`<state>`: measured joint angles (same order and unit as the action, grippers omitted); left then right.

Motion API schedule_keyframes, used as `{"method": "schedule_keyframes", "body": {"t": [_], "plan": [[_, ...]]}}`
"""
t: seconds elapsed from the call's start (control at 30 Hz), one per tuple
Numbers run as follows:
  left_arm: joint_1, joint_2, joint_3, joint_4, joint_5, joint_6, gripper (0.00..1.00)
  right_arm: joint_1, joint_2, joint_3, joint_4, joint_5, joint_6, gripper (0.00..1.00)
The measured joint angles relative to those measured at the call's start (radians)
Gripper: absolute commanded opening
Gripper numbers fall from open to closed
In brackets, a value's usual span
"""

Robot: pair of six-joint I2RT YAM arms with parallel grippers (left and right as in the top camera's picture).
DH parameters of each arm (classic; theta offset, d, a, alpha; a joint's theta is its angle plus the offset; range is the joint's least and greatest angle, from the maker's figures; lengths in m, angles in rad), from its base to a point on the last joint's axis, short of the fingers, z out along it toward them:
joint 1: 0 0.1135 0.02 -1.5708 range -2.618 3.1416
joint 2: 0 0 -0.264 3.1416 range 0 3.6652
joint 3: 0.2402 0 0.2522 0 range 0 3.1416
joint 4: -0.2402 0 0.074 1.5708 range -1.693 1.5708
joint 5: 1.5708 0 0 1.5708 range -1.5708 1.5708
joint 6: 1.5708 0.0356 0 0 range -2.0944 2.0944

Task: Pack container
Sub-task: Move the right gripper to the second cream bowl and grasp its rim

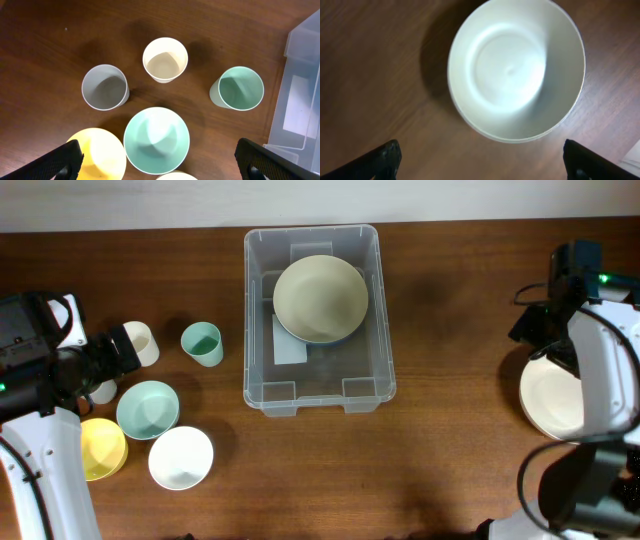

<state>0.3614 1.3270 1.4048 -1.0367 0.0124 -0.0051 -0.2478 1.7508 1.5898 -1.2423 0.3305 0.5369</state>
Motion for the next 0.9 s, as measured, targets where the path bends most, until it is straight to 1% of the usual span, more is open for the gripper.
{"method": "schedule_keyframes", "body": {"t": [0.13, 0.57, 0.9], "plan": [[0.000, 0.000, 0.000, -0.001, 0.000, 0.000, 0.99, -0.014, 0.085, -0.004, 0.085, 0.016, 0.023, 0.99], [0.000, 0.000, 0.000, -0.003, 0.000, 0.000, 1.00, -0.013, 0.284, -0.005, 0.218, 0.021, 0.053, 0.99], [0.000, 0.000, 0.000, -0.004, 0.000, 0.000, 1.00, -0.016, 0.389, -0.005, 0.249, 0.024, 0.062, 0.99]]}}
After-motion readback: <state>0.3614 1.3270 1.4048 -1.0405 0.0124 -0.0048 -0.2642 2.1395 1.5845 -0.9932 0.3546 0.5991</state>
